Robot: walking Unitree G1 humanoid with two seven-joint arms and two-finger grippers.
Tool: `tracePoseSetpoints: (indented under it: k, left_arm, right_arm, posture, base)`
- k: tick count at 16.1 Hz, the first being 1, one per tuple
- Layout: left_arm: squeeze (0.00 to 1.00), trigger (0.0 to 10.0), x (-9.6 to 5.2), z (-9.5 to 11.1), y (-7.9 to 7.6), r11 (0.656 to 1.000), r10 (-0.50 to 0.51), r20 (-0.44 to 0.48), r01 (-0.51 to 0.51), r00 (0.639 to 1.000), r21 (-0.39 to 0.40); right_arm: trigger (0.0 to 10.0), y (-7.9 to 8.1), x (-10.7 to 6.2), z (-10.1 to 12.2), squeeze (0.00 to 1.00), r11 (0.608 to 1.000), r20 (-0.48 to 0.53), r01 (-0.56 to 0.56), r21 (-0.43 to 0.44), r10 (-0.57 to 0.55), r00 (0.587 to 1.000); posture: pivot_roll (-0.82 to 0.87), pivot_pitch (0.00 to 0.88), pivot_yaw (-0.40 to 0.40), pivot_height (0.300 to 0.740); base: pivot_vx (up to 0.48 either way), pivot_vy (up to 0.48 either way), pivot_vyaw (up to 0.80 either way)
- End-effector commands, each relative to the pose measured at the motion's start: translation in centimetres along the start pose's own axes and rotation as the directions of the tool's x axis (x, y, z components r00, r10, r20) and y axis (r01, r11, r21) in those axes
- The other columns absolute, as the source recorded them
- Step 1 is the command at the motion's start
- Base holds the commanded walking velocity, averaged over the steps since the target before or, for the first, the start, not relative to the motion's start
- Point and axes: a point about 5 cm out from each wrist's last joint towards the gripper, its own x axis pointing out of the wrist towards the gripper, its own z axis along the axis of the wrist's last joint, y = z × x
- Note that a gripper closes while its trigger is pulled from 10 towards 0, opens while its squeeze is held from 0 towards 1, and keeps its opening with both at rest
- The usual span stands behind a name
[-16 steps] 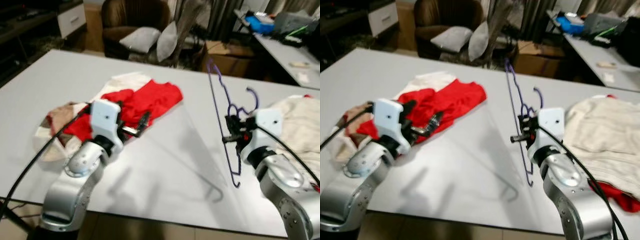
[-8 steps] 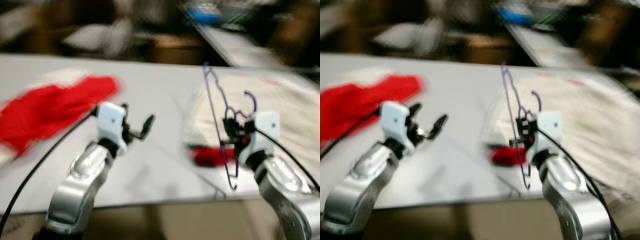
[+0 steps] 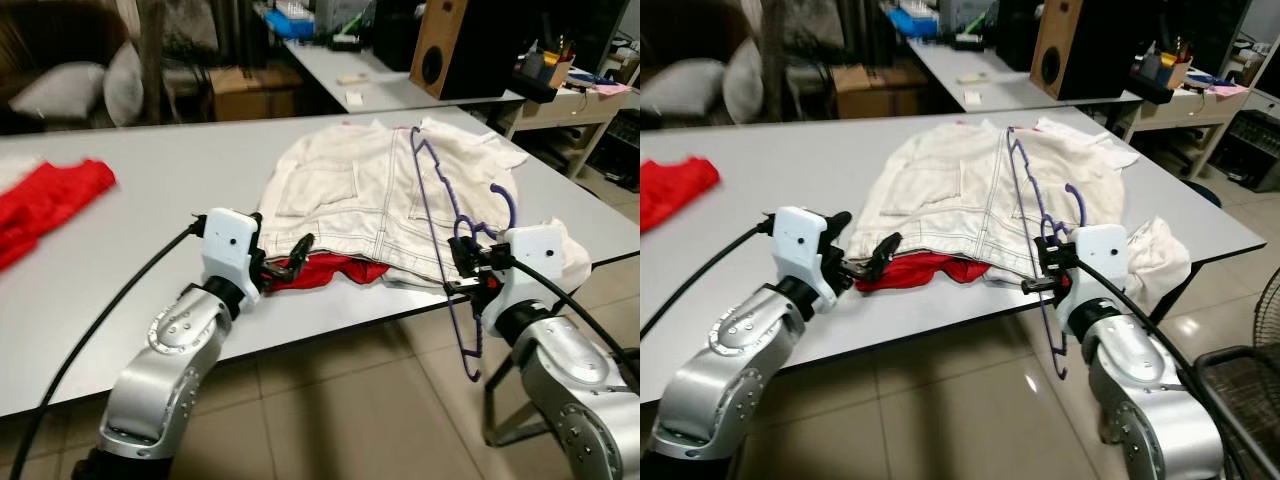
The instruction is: Hang hanger
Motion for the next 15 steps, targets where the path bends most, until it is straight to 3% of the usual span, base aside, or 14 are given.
tracePoseSetpoints:
  k: [1, 4, 6, 9, 15]
  left_arm:
    - [0.0, 10.0, -0.1, -0.2, 0.5, 1.0, 0.008, -0.019, -0.008, 1.0, 0.016]
    - [0.0, 10.0, 0.1, -0.9, 0.2, 1.0, -0.018, -0.051, 0.019, 0.999, 0.025]
    - [0.0, 10.0, 0.1, -1.1, -0.1, 0.999, -0.036, -0.031, 0.036, 0.999, 0.007]
    - [0.0, 10.0, 0.0, -1.8, 0.0, 0.999, -0.005, 0.002, 0.005, 1.0, -0.033]
    - [0.0, 10.0, 0.1, -2.4, -0.4, 1.0, -0.029, -0.012, 0.029, 0.999, -0.008]
  right_arm:
    - [10.0, 0.3, 0.2, 0.0, 0.0, 1.0, -0.005, -0.027, -0.005, 0.027, 1.0]
    - [10.0, -0.7, 0.0, -0.6, 0.0, 0.999, -0.034, -0.015, -0.042, 0.013, 0.999]
    - [10.0, -1.1, -0.1, -0.7, 0.0, 1.0, -0.028, 0.012, -0.016, -0.013, 1.0]
    - [10.0, -1.1, -0.3, -0.8, 0.0, 1.0, -0.014, -0.003, -0.016, 0.002, 1.0]
    - [10.0, -1.4, -0.6, -0.7, 0.0, 0.999, -0.006, -0.033, -0.039, 0.033, 0.999]
  posture:
    - [-0.02, 0.0, -0.066, 0.74]
    - [-0.02, 0.0, -0.062, 0.74]
    - [-0.02, 0.0, -0.064, 0.74]
    - [-0.02, 0.0, -0.073, 0.74]
    - [-0.03, 0.0, -0.077, 0.74]
  base:
    - [0.0, 0.0, 0.0]
    - [0.0, 0.0, 0.0]
    - [0.0, 0.0, 0.0]
    - [0.0, 0.0, -0.79]
    - [0.237, 0.0, -0.66]
